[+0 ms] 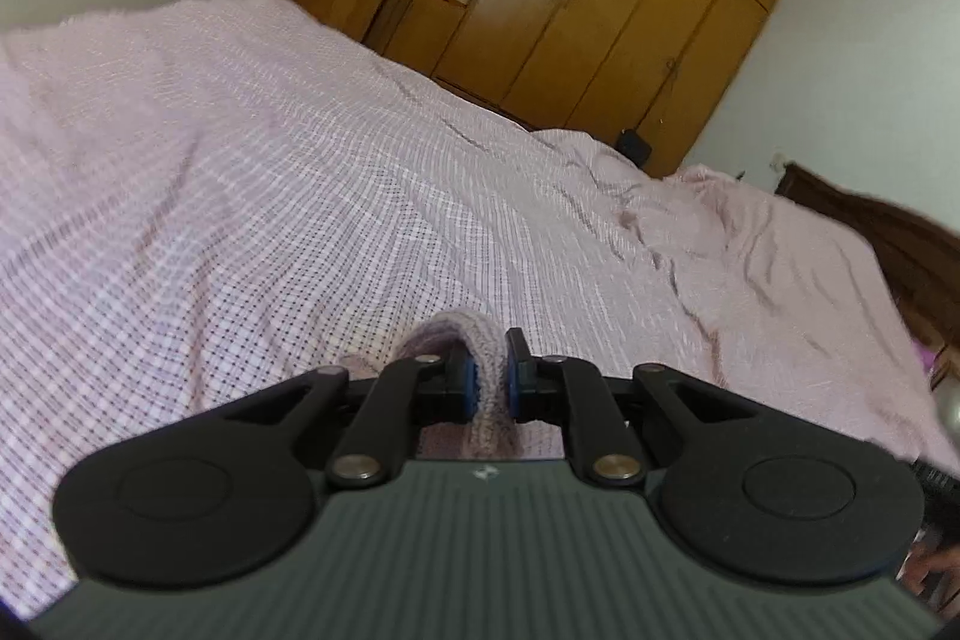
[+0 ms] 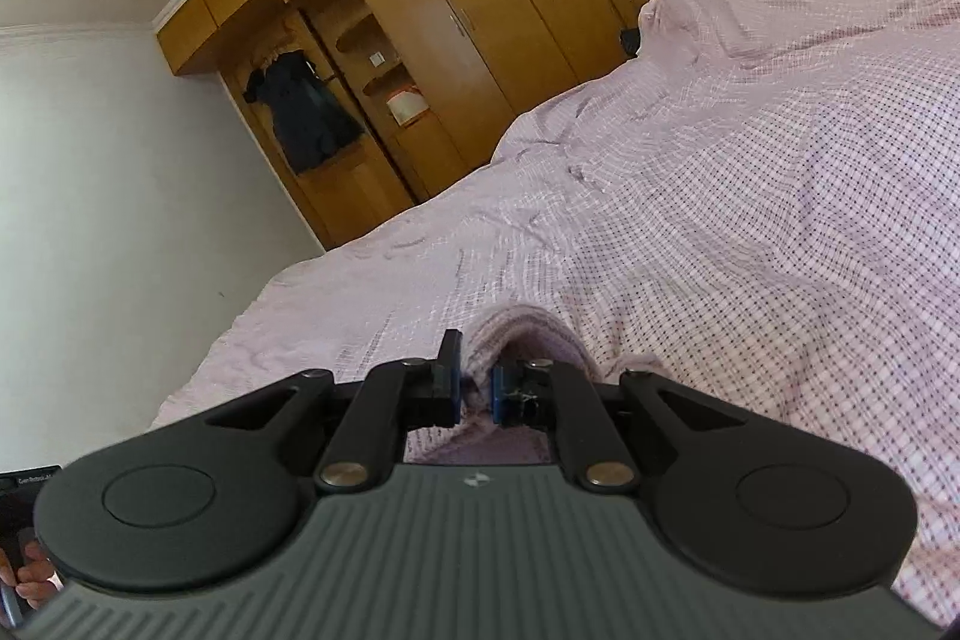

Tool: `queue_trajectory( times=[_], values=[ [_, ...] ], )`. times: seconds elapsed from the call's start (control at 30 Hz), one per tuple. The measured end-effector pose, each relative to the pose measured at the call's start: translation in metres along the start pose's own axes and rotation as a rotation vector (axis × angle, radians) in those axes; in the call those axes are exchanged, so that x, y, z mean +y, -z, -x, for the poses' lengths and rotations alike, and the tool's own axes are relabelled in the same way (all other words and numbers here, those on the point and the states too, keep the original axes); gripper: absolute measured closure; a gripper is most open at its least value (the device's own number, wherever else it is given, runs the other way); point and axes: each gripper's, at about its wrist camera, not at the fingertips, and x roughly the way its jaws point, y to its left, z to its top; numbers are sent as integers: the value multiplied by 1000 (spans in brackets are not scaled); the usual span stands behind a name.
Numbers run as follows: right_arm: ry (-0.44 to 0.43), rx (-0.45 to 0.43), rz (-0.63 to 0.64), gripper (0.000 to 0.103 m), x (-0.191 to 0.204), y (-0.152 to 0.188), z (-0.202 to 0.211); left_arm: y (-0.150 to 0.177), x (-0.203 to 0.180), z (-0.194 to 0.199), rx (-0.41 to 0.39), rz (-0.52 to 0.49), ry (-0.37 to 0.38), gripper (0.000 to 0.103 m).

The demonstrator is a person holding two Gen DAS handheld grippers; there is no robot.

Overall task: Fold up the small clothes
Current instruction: 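Lay the folded hem down and open both grippers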

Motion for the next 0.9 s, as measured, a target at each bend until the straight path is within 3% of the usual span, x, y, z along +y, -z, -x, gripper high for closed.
queue_trajectory(
  times=[0.13,0.23,0.3,0.37,0.47,0.57,0.63,0.73,0.83,0.9],
  values=[
    [2,6,8,94,-7,7,-15,11,9,-17,31,1,-44,91],
    [75,83,14,93,-15,26,-31,29,14,-31,98,-61,-102,90],
    [142,151,25,92,-21,39,-42,38,13,-35,113,-111,-128,89],
    [152,172,14,92,-27,47,-46,43,10,-36,114,-158,-134,88],
    [144,165,27,78,-25,47,-46,43,9,-30,114,-168,-140,84],
    [132,168,42,55,-22,46,-40,38,11,-17,108,-148,-155,82],
    [132,165,39,52,-19,43,-32,34,11,-6,89,-132,-168,74],
    [155,139,35,52,-16,36,-15,31,8,13,61,-144,-186,73],
    [165,112,72,52,-10,32,-1,37,-8,24,81,-233,-170,73],
    [152,115,152,52,3,32,5,44,-25,22,131,-298,-117,73]
  ],
)
